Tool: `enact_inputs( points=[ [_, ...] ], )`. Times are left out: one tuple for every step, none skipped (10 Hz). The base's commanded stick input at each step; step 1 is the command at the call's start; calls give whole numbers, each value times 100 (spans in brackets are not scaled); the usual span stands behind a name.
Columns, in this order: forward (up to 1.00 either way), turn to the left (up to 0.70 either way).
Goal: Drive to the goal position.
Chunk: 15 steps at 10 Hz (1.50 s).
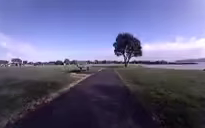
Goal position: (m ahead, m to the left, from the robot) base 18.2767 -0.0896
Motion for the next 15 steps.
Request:
enact_inputs(
  points=[
    [45,0],
    [45,0],
    [45,0],
    [45,0],
    [45,-27],
    [45,-27],
    [45,-27],
    [45,-27],
    [45,-27],
    [45,-27],
    [45,-27],
    [45,-27],
    [45,-27],
    [45,-27],
    [45,-27]
  ],
)
